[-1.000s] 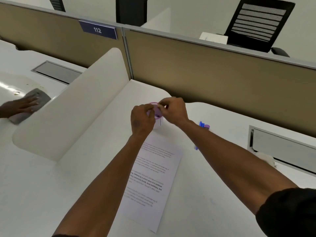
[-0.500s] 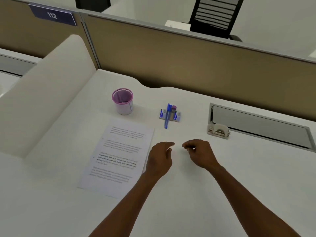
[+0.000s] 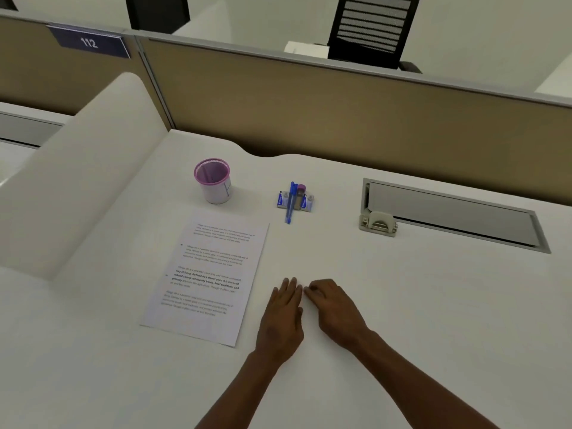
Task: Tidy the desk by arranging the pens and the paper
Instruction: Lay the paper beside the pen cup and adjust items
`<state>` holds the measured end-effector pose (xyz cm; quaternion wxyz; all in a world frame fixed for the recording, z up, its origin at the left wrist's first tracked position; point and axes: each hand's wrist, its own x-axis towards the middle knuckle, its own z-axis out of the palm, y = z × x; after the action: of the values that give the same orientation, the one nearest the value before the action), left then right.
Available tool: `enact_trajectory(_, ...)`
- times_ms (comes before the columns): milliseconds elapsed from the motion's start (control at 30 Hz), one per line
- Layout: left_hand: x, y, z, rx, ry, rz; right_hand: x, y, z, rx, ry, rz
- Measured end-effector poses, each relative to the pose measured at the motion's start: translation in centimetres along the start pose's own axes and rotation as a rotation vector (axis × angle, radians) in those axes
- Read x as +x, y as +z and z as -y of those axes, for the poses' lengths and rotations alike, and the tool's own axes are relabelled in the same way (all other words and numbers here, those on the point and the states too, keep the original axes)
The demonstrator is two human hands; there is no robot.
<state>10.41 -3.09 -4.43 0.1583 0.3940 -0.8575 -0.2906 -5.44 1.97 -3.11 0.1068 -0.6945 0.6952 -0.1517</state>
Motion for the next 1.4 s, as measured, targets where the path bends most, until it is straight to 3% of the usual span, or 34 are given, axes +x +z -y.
enact_trajectory(133, -0.7, -0.3, 0.0, 0.005, -0.053, -0.115, -1.0, -0.5, -1.1, 0.11, 0.267, -0.133)
enact_trajectory(233, -0.7, 0.1, -0.3, 0.09, -0.103, -0.09, -1.1, -0.6, -1.5, 0.048, 0.381, -0.106)
enact_trajectory(433, -0.8, 1.2, -1.1, 0.134, -0.019, -0.006, -2.3, 0.8, 1.5, 0.044, 0.213, -0.064)
enact_trajectory(600, -0.6, 1.1, -0.9, 0.116, 0.004, -0.018, -0.3, -0.7, -1.9, 0.081, 0.43, -0.166)
enact_trajectory(667, -0.2, 1.0, -0.8, 0.142, 0.003, 0.015, 0.8, -1.6, -3.4, 0.019, 0.469, -0.056)
enact_trajectory(767, 0.0, 1.1, -0.4, 0.196, 0.014, 0.058, 0.8, -1.0, -3.8, -0.077, 0.418, 0.096)
enact_trajectory(933, -0.8, 1.9, -0.6, 0.195, 0.074, 0.07, -3.2, 1.1, -0.5, -0.091, 0.273, 0.099)
enact_trajectory(1067, -1.3, 1.7, -0.8, 0.004, 0.127, 0.019, -5.9, 1.4, 1.3, 0.06, 0.127, 0.065)
enact_trajectory(1167, -1.2, 1.2, -0.5, 0.055, 0.076, 0.002, -6.8, 0.7, 0.6, 0.1, 0.286, -0.032)
enact_trajectory(1267, -1.0, 1.0, 0.2, 0.261, 0.0, 0.101, -7.2, 0.7, -0.2, 0.018, 0.493, 0.027)
enact_trajectory(1400, -1.4, 1.5, 0.2, 0.3, 0.011, 0.149, -7.5, 1.9, 1.5, -0.036, 0.534, 0.078)
